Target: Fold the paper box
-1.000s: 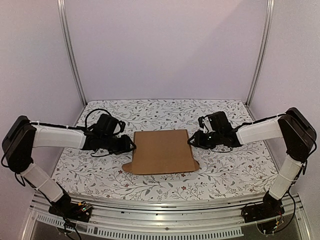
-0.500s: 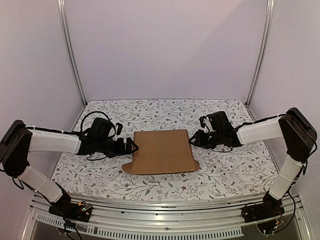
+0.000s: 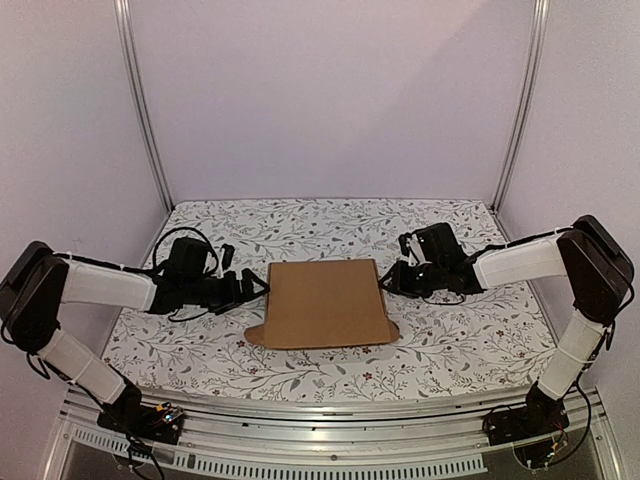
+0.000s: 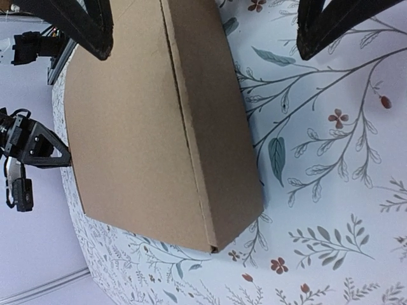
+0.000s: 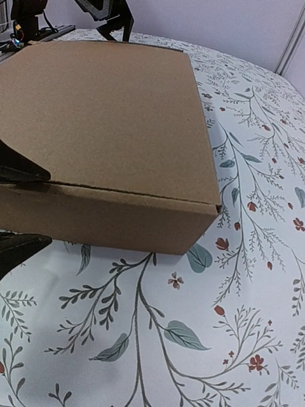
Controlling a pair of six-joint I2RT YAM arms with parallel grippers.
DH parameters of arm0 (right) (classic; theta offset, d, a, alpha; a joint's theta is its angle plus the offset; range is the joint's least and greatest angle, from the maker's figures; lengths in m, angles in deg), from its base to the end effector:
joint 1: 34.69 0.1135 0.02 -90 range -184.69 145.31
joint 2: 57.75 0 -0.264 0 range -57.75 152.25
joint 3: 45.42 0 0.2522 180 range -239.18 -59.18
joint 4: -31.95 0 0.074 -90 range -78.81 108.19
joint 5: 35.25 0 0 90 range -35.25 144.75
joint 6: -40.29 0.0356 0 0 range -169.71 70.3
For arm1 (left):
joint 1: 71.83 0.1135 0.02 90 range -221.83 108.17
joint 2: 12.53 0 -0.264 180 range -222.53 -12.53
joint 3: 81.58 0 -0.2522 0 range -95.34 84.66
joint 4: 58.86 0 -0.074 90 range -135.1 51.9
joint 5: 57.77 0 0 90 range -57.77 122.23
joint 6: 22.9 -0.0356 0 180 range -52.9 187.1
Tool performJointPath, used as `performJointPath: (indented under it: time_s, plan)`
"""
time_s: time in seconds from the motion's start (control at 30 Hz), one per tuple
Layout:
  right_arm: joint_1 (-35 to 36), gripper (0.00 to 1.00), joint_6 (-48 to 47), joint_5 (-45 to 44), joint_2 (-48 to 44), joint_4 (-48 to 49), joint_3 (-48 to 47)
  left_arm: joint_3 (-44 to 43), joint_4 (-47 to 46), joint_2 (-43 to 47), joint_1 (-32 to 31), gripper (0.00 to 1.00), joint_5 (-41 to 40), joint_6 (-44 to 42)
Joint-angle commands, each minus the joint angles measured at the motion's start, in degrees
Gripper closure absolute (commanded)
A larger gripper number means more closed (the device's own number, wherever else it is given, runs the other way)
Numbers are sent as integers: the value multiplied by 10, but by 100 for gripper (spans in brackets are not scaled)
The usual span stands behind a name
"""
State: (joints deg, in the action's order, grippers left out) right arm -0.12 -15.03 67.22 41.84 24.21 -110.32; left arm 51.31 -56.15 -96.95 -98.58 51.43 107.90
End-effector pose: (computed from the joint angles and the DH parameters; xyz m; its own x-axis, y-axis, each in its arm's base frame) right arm 0.2852 0.2058 0.1569 -0.8468 0.0912 -0.5241 -0.2474 0.8046 0.5398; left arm 0.2424 -0.1353 0.1542 -0.8594 -0.2579 -0.4415 0.1168 0.7417 -0.6605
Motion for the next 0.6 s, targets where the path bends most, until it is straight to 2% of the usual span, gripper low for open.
performJointPath:
  time_s: [0.0, 0.33, 0.57]
  plan:
    - [2, 76, -16, -10, 9, -27, -6, -1, -15, -20, 6, 2, 30, 10]
    - [1, 91, -50, -43, 6, -55, -3, -11, -57, -85, 5, 6, 63, 43]
    - [-3, 100, -67, -52, 1, -72, 1, -23, -90, -97, 4, 6, 81, 66]
